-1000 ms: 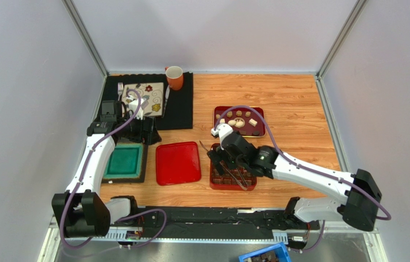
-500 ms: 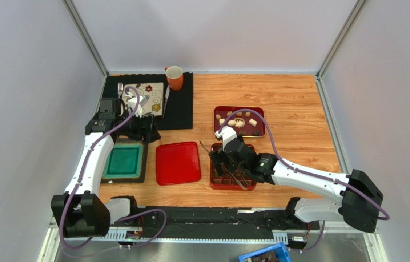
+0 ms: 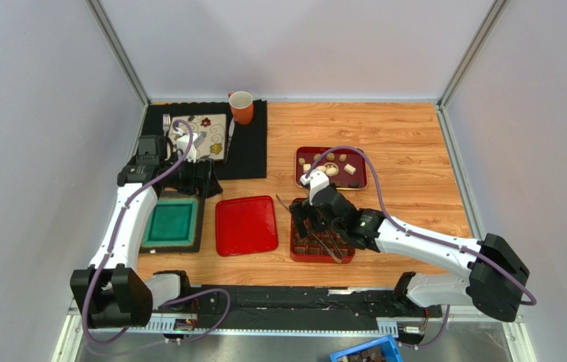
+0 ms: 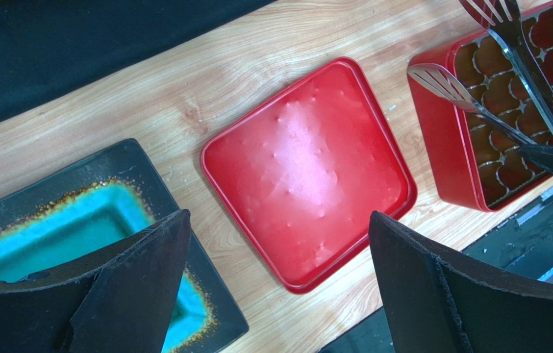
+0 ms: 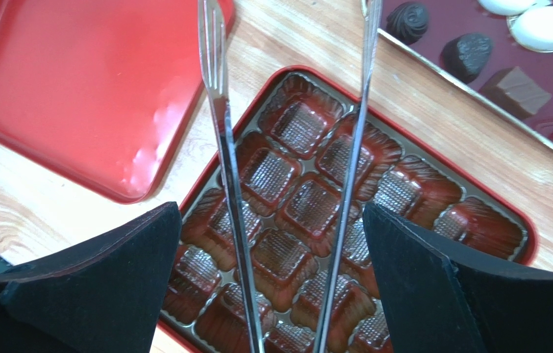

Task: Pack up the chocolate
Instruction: Place the clamp in the packing box, then pick up the clamp from the packing box.

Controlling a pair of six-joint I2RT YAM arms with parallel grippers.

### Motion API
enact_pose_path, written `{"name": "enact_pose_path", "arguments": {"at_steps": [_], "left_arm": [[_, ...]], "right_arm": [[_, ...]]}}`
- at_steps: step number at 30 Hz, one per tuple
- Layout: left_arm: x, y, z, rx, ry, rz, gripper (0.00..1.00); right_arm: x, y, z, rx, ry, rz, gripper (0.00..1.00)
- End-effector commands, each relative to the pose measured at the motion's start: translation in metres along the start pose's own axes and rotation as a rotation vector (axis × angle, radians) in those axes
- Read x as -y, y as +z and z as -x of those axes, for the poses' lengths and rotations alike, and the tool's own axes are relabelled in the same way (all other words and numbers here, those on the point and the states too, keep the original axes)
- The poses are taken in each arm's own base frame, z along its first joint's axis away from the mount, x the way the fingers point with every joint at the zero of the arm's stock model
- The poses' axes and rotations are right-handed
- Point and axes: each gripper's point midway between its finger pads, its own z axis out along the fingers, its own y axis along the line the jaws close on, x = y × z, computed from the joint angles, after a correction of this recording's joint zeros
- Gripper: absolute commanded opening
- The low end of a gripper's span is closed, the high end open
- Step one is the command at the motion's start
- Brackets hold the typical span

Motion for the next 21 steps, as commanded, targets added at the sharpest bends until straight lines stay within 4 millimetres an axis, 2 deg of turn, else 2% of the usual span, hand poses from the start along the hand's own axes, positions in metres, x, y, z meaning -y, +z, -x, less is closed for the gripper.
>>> {"name": "enact_pose_path", "arguments": {"at_steps": [1, 17, 21], "left_arm": [[0.000, -0.008, 0.014, 0.037, 0.045, 0.010, 0.99], [0.001, -0.008, 0.015, 0.037, 0.051, 0.011, 0.99], [0.000, -0.009, 0.016, 0.040, 0.055, 0.016, 0.99]], "right_arm": [[-0.008, 0.001, 0.004, 0.027, 0.043, 0.041, 1.00], [0.003, 0.009, -0.018, -0.003, 0.081, -0.017, 1.00], [0.006, 0.012, -0.019, 0.005, 0.079, -0.038, 0.90]]}}
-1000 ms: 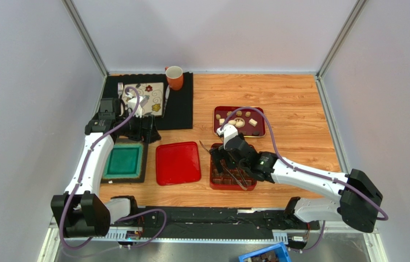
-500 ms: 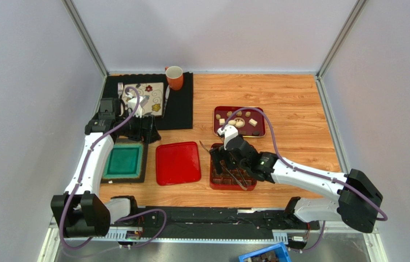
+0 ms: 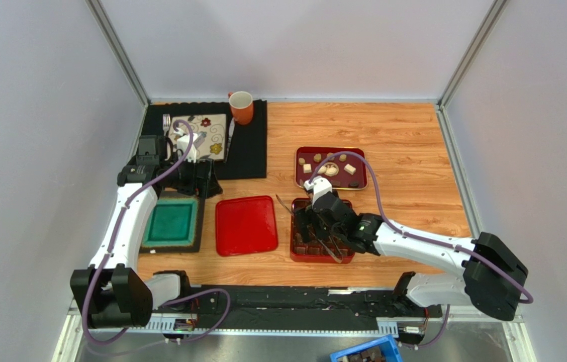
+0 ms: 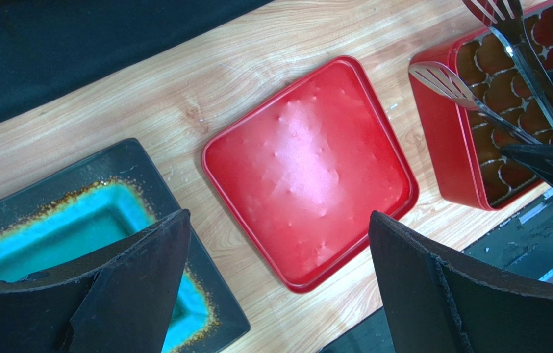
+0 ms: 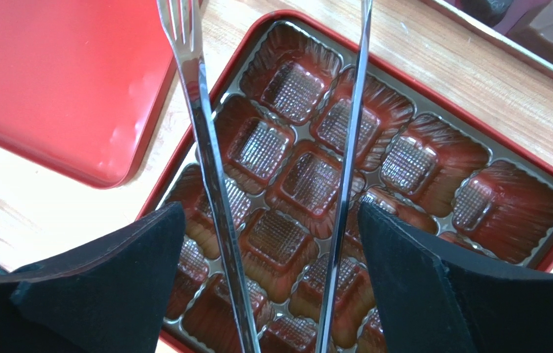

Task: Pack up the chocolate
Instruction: Pick up the clamp from the packing box.

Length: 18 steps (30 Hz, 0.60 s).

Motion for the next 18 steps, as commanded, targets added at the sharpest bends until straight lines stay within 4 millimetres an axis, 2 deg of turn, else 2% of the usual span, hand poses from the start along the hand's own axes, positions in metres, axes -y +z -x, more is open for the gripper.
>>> {"name": "enact_pose_path", "arguments": {"at_steps": [1, 2, 4, 5, 8, 11, 16, 17, 18], "left_arm": [[0.000, -0.009, 0.017, 0.043, 0.047, 0.013, 0.99], [0.000, -0.009, 0.017, 0.042, 0.048, 0.014, 0.99], [0.000, -0.009, 0.018, 0.044, 0.049, 0.014, 0.99], [0.000, -0.009, 0.017, 0.041, 0.051, 0.017, 0.99], [-0.002, -0.008, 0.017, 0.042, 0.052, 0.023, 0.99], [-0.004, -0.005, 0.016, 0.040, 0.047, 0.023, 0.99], [-0.004, 0.007, 0.022, 0.064, 0.017, -0.010, 0.99], [-0.003, 0.010, 0.024, 0.069, 0.008, -0.023, 0.99], [-0.004, 0.016, 0.030, 0.079, 0.004, -0.040, 0.99]], "right_arm": [[0.003, 0.005, 0.012, 0.063, 0.028, -0.030, 0.87], [0.005, 0.006, 0.012, 0.064, 0.026, -0.038, 0.77], [0.006, 0.007, 0.013, 0.069, 0.021, -0.045, 0.64], [0.007, 0.007, 0.015, 0.076, 0.018, -0.052, 0.50], [0.005, 0.004, 0.022, 0.091, 0.016, -0.046, 0.33], [0.006, -0.004, 0.033, 0.113, 0.022, -0.052, 0.27], [0.013, -0.033, 0.069, 0.195, 0.039, -0.069, 0.28], [0.022, -0.036, 0.071, 0.186, 0.055, -0.088, 0.28], [0.024, -0.042, 0.083, 0.201, 0.074, -0.081, 0.28]]}}
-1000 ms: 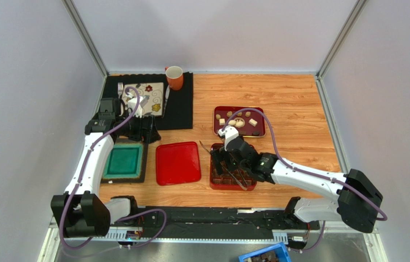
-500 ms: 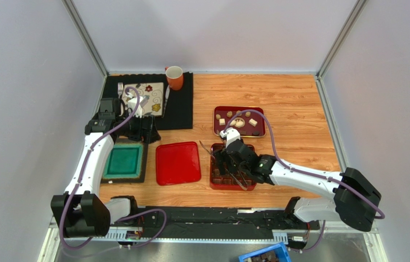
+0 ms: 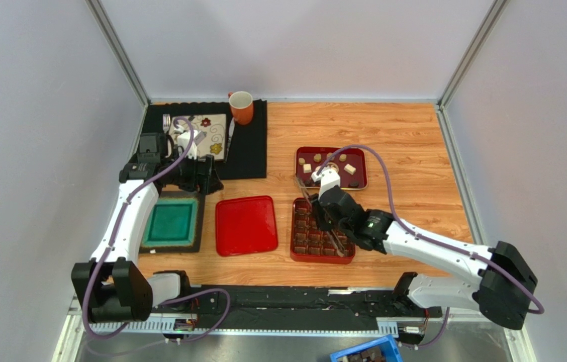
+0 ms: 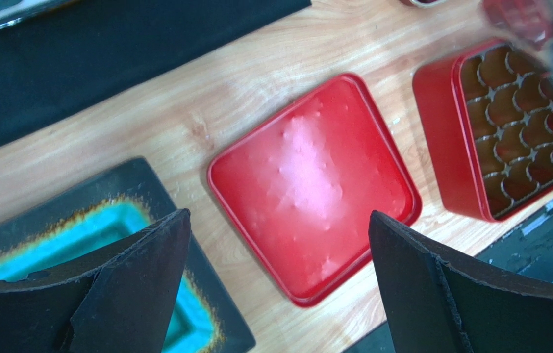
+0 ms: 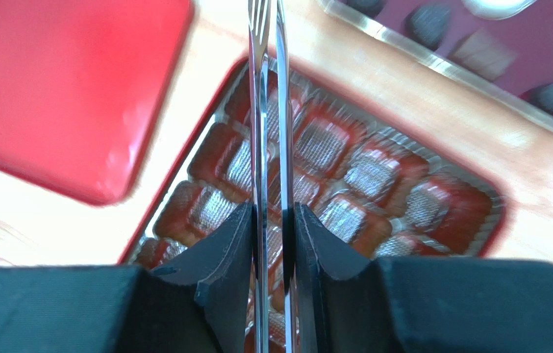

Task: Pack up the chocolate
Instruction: Pick up the clamp from the packing box.

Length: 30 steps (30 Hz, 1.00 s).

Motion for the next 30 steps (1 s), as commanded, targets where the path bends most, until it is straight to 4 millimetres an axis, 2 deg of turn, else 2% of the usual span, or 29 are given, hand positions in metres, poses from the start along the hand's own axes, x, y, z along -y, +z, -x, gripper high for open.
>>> {"name": "enact_pose_path", "arguments": {"at_steps": [1, 2, 3, 4, 6, 7, 8, 9, 10, 12, 13, 15, 16, 17, 18, 20, 21, 23, 24, 26, 30], "left_arm": [[0.005, 0.016, 0.026, 0.063, -0.011, -0.066, 0.99], [0.006, 0.022, 0.029, 0.059, -0.005, -0.067, 0.99], [0.004, 0.030, 0.037, 0.056, 0.016, -0.045, 0.99], [0.017, 0.040, 0.038, 0.040, 0.058, -0.060, 0.99], [0.020, 0.059, 0.049, 0.046, 0.115, -0.034, 0.99], [0.033, 0.069, 0.050, 0.039, 0.137, -0.051, 0.99], [0.036, 0.077, 0.052, 0.038, 0.145, -0.051, 0.99], [0.034, 0.091, 0.059, 0.034, 0.154, -0.033, 0.99], [0.044, 0.101, 0.060, 0.025, 0.177, -0.042, 0.99], [0.045, 0.123, 0.069, 0.010, 0.200, -0.018, 0.98], [0.055, 0.132, 0.072, 0.008, 0.223, -0.027, 0.98], [0.056, 0.153, 0.081, 0.006, 0.243, -0.015, 0.98], [0.065, 0.161, 0.083, 0.003, 0.260, -0.027, 0.98], [0.071, 0.167, 0.096, 0.029, 0.251, -0.028, 0.99], [0.072, 0.182, 0.090, 0.006, 0.245, -0.020, 0.99], [0.079, 0.195, 0.102, 0.030, 0.257, -0.020, 0.98], [0.080, 0.209, 0.096, 0.013, 0.268, -0.002, 0.99], [0.086, 0.221, 0.103, 0.030, 0.293, 0.014, 0.99], [0.087, 0.232, 0.096, 0.013, 0.311, 0.038, 0.99], [0.092, 0.242, 0.097, 0.020, 0.339, 0.049, 0.99], [0.091, 0.266, 0.080, -0.017, 0.376, 0.102, 0.99]], "right_arm": [[0.011, -0.030, 0.071, 0.143, 0.093, 0.003, 0.28], [0.023, -0.032, 0.074, 0.132, 0.121, -0.013, 0.29], [0.026, -0.036, 0.082, 0.143, 0.145, -0.005, 0.28], [0.028, -0.040, 0.088, 0.149, 0.166, 0.009, 0.28], [0.042, -0.044, 0.097, 0.163, 0.196, -0.017, 0.28], [0.046, -0.045, 0.100, 0.166, 0.200, -0.027, 0.28], [0.053, -0.045, 0.100, 0.156, 0.206, -0.046, 0.28], [0.056, -0.046, 0.101, 0.153, 0.210, -0.055, 0.27], [0.057, -0.048, 0.107, 0.159, 0.218, -0.058, 0.27], [0.065, -0.045, 0.106, 0.130, 0.239, -0.083, 0.27], [0.064, -0.045, 0.111, 0.126, 0.249, -0.071, 0.27], [0.071, -0.044, 0.112, 0.110, 0.263, -0.081, 0.27], [0.074, -0.045, 0.116, 0.115, 0.272, -0.081, 0.27], [0.076, -0.045, 0.117, 0.112, 0.277, -0.082, 0.27], [0.077, -0.045, 0.117, 0.108, 0.283, -0.081, 0.27], [0.082, -0.044, 0.117, 0.097, 0.293, -0.085, 0.26], [0.084, -0.043, 0.117, 0.090, 0.292, -0.091, 0.26], [0.088, -0.042, 0.114, 0.074, 0.298, -0.098, 0.26], [0.089, -0.042, 0.113, 0.070, 0.301, -0.095, 0.26], [0.092, -0.043, 0.112, 0.065, 0.309, -0.096, 0.26], [0.099, -0.046, 0.108, 0.064, 0.331, -0.099, 0.26]]}}
